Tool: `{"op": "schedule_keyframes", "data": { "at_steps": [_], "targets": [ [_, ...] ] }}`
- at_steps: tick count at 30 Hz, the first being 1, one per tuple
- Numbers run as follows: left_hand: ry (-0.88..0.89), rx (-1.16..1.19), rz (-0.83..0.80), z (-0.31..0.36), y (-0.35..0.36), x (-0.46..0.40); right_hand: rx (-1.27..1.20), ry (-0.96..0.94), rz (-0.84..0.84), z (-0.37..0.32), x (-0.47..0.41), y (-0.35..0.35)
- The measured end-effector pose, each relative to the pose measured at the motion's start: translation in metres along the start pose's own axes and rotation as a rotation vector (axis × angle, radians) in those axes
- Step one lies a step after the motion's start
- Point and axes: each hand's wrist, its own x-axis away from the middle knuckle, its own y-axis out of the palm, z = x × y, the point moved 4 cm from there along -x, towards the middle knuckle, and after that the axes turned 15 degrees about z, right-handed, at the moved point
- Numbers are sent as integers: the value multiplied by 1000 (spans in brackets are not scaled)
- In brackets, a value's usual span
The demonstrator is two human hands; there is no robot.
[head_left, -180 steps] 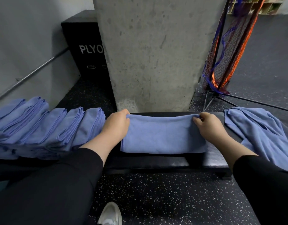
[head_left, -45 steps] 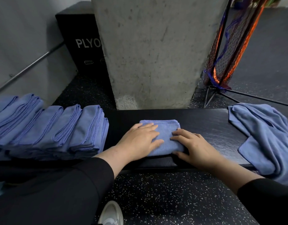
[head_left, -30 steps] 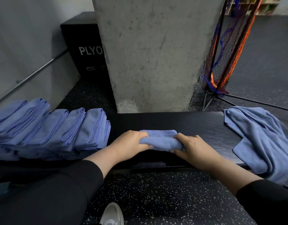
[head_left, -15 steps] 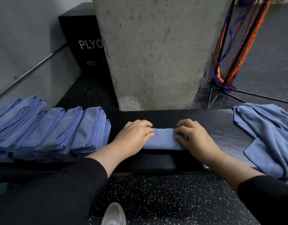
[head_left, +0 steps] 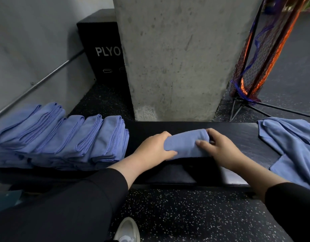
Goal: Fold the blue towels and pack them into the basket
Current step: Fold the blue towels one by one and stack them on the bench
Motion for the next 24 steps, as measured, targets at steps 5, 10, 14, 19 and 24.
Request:
{"op": "schedule_keyframes", "data": {
  "at_steps": [5,10,14,19,24],
  "targets": [
    [-151,412,-17,19,-26,18,-327,176,82,-51,-9,-7],
    [-264,628,50,24,-58,36,-754,428,-88,-93,-6,10],
    [-325,713,143,10,-90,52,-909,444,-264,-129,6,24],
    [-341,711,221,-8,-128,73,-926,448,-227,-168,13,43],
    [-406,691,327,-34,-168,92,-862,466,-234,-208,8,71]
  ]
}}
